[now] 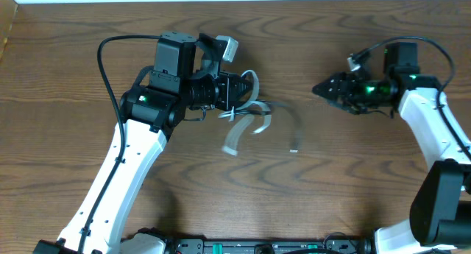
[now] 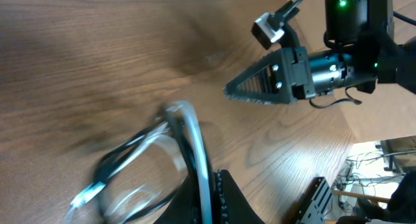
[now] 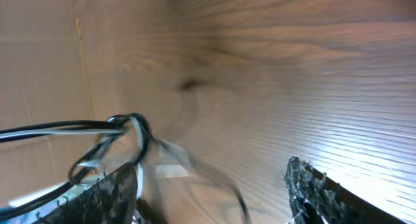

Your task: Untangle cables

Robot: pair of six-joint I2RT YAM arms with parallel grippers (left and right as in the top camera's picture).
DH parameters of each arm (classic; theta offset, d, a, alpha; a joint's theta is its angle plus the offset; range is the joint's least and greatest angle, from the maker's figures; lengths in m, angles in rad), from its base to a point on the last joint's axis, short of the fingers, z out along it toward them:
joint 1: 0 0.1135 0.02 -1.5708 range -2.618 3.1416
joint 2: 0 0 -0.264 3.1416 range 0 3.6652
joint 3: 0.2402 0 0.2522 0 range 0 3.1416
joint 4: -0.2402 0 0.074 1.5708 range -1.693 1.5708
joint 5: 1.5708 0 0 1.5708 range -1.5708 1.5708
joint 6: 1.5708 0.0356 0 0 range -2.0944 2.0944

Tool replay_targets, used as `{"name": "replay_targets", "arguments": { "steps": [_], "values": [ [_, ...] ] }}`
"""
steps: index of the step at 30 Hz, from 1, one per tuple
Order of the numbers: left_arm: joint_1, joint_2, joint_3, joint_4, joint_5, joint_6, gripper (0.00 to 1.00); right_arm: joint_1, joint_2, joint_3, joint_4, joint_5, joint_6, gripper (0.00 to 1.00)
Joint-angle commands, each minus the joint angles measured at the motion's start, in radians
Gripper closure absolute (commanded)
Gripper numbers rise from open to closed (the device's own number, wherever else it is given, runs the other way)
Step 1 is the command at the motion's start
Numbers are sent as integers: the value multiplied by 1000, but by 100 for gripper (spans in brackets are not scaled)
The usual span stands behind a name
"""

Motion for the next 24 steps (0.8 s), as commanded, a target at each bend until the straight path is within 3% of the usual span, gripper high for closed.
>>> {"name": "replay_targets", "arguments": {
  "steps": [1,9,16,20,24],
  "values": [
    [0,4,2,12,20,-16,93,74,-13,18,23,-12,0,32],
    [-1,26,2,-7,21,-19,92,224,31,18,210,37,207,36],
    [-1,40,2,-6,21,-19,93,322,70,18,289,64,274,36],
    [-1,42,2,-7,21,-19,92,329,112,18,382,13,325,34],
    [-1,42,2,-7,20,-18,93,335,177,18,460,-75,367,41]
  ]
}}
